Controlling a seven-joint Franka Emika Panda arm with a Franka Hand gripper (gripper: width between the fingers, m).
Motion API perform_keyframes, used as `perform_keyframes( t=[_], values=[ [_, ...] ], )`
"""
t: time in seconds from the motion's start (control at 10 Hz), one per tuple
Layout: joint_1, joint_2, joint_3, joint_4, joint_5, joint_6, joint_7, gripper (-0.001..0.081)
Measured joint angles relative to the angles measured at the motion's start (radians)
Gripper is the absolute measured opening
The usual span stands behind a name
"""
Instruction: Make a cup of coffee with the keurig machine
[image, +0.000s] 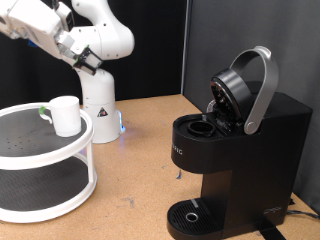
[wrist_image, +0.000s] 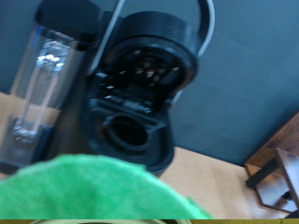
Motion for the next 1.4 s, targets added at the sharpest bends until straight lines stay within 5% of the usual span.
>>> perform_keyframes(
  t=[0.3, 0.7, 1.4],
  values=[
    [0.020, 0.042, 0.011, 0.030, 0.025, 0.010, 0.021, 0.0497],
    [0.025, 0.071, 0.015, 0.066, 0.013, -0.122, 0.088, 0.0497],
    [0.033, 0.119, 0.112, 0.137, -0.062, -0.058, 0.088, 0.0496]
  ],
)
